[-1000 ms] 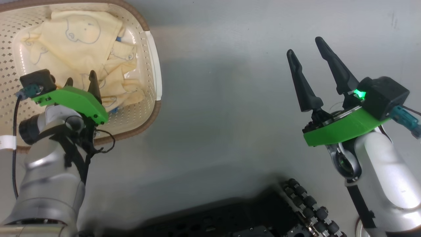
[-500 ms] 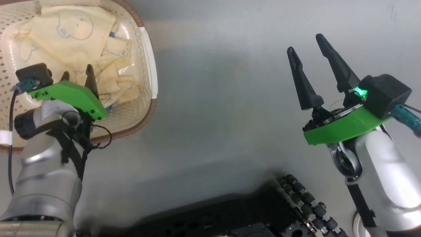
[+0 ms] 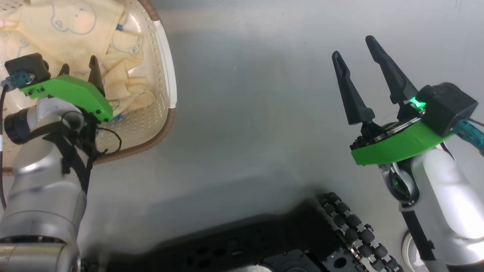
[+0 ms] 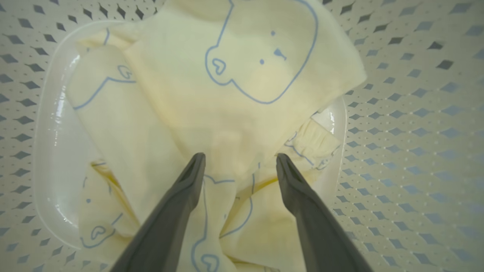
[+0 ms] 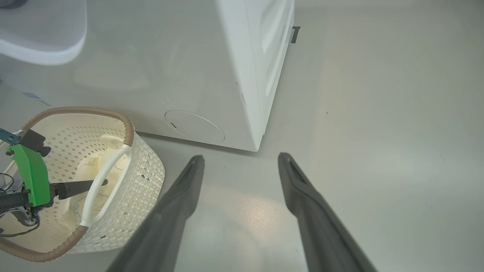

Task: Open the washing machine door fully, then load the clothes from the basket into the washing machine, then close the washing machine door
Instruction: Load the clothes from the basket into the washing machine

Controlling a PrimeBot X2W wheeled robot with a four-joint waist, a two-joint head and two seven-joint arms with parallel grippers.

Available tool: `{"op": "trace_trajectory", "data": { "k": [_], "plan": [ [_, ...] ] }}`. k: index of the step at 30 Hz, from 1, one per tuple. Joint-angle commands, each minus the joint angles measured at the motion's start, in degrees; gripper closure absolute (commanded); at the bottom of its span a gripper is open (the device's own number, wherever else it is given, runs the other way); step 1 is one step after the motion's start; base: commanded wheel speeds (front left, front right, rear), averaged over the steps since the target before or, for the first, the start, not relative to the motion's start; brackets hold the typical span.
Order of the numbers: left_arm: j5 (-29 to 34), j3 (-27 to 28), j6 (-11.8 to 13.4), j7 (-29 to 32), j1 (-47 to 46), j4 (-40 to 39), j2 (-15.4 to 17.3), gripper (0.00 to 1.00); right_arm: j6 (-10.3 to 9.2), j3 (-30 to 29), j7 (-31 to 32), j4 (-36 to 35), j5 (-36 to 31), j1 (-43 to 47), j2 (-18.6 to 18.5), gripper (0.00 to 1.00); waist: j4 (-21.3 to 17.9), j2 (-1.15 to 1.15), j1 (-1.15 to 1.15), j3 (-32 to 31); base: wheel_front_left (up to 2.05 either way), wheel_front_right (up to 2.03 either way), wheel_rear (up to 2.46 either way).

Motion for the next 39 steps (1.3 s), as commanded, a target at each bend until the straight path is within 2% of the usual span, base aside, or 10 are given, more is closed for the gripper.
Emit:
{"op": "trace_trajectory", "data": {
  "k": [1,15,17,23,25,26,28,33,37,39],
  "plan": [
    [-0.4,0.5,0.3,-0.2,1.8,-0.2,2.0,0.0,-0.15,0.9,-0.4,-1.7,0.0,2.2,-0.9,0.0,0.0,0.0,0.0,0.4,0.0,0.0,0.0],
    [-0.6,-1.0,0.0,-1.6,-0.2,-0.1,1.5,0.0,-0.15,0.7,-0.4,-2.5,-0.2,1.7,-1.8,0.0,0.6,0.0,0.0,3.6,0.0,0.0,0.0],
    [-0.6,-1.2,0.0,-1.8,-0.2,-0.1,1.3,0.18,-0.15,0.7,-0.4,-2.6,-0.1,1.7,-1.8,0.0,0.6,0.0,0.0,3.9,0.0,0.0,0.0],
    [-1.0,-1.5,0.1,-2.0,0.3,-0.1,1.3,0.31,-0.15,0.3,-0.4,-2.9,0.1,1.8,-1.8,0.0,0.5,0.0,0.0,4.6,0.0,0.0,0.0],
    [-1.2,-1.5,0.3,-2.0,0.4,-0.1,1.3,0.41,-0.15,0.2,-0.4,-3.0,0.1,1.8,-1.9,0.0,0.5,0.0,0.0,4.8,0.0,0.0,0.0],
    [-1.2,-1.6,0.3,-2.0,0.4,-0.1,1.3,0.54,-0.15,0.1,-0.4,-3.0,0.1,1.8,-1.9,0.0,0.5,0.0,0.0,4.9,0.0,0.0,0.0],
    [-1.3,-1.7,0.5,-2.0,0.4,-0.1,1.3,0.59,-0.15,0.0,-0.4,-3.1,0.0,1.8,-2.0,0.0,0.5,0.0,0.0,5.0,0.0,0.0,0.0],
    [-2.0,-1.6,0.7,-2.4,0.3,-0.1,1.0,0.52,-0.15,-0.2,-0.4,-3.0,0.0,1.8,-2.1,0.0,0.8,0.0,0.0,5.1,0.0,0.0,0.0],
    [-2.2,-1.7,1.0,-2.8,0.3,0.0,1.0,0.04,-0.15,-0.1,-0.4,-2.7,0.0,1.6,-2.0,0.0,1.1,0.0,0.0,4.9,0.0,0.0,0.0],
    [-2.1,-1.8,1.2,-2.8,0.4,0.0,1.1,0.0,-0.15,0.0,-0.4,-2.7,0.0,1.6,-2.0,0.0,1.1,0.0,0.0,4.8,0.0,0.0,0.0]
  ]
}}
